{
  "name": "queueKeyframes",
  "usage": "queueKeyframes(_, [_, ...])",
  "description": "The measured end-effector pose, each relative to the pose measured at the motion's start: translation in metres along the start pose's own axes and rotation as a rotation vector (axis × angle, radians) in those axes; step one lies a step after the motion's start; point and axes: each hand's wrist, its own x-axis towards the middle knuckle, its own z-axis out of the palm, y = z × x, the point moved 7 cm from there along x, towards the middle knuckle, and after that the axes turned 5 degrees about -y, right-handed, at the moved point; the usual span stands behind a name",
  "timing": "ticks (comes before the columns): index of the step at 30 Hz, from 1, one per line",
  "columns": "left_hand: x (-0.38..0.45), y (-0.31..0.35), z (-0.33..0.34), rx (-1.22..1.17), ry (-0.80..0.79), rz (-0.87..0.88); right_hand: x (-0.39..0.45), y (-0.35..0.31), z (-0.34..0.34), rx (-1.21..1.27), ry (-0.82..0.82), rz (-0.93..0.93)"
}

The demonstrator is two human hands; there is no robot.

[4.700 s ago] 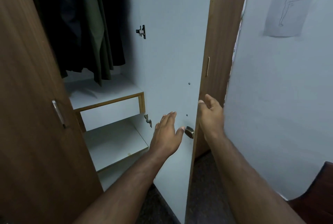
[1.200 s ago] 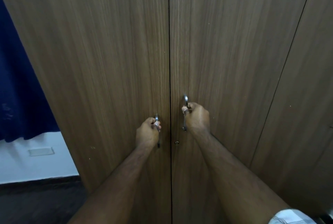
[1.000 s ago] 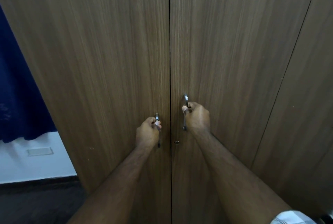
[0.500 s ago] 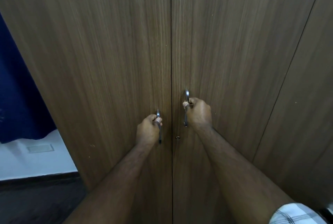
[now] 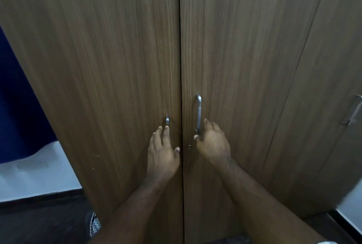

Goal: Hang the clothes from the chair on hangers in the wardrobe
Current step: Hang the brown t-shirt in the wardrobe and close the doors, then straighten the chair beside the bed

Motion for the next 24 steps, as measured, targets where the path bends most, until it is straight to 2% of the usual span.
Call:
queueKeyframes(5, [-0.015,0.023,0.018,0.072,-0.086,0.13,-0.029,0.008,0.009,-0.097,-0.065,0.007])
queueKeyframes(12, [-0.041,0.062,0.045,0.017,-0.169,0.235,-0.083,0.036,-0.006,-0.266,-0.028,0.109])
queueKeyframes(24, [-0.138,0.189,0.123,-0.092,-0.392,0.447,-0.214,0.15,-0.072,-0.324,-0.002,0.423])
